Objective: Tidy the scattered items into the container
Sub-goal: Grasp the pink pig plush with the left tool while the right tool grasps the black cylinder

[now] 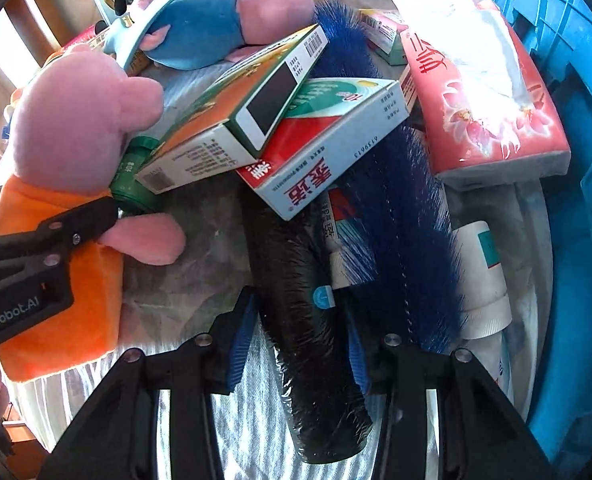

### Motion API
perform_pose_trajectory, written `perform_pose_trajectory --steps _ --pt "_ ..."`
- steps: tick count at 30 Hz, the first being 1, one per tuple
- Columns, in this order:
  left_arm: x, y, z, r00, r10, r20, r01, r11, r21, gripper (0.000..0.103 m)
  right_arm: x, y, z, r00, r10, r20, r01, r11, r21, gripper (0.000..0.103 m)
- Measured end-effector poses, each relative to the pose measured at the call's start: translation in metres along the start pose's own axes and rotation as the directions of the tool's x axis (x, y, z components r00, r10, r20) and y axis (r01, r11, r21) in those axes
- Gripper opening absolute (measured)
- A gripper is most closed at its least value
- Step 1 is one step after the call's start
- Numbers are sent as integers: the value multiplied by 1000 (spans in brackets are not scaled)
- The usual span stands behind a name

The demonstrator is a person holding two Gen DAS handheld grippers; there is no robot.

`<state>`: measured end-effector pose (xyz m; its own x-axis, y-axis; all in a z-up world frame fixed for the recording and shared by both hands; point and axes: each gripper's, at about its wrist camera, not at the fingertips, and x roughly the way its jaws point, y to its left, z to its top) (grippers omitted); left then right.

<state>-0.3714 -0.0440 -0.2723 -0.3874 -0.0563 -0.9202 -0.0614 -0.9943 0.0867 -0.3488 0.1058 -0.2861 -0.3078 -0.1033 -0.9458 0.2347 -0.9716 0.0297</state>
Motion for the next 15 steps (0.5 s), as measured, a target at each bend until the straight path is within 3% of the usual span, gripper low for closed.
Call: perform_pose_trajectory --steps 9,13,15 --pt "-30 11 -16 999 -25 34 25 1000 -7 69 -26 16 -16 999 32 11 -32 999 10 35" --pt "-54 20 -23 997 -26 78 28 999 -16 69 -57 24 -20 997 49 64 -50 999 15 19" --pt "-65 26 -26 994 -26 102 29 999 -23 69 -69 29 -20 996 51 67 -52 999 10 19"
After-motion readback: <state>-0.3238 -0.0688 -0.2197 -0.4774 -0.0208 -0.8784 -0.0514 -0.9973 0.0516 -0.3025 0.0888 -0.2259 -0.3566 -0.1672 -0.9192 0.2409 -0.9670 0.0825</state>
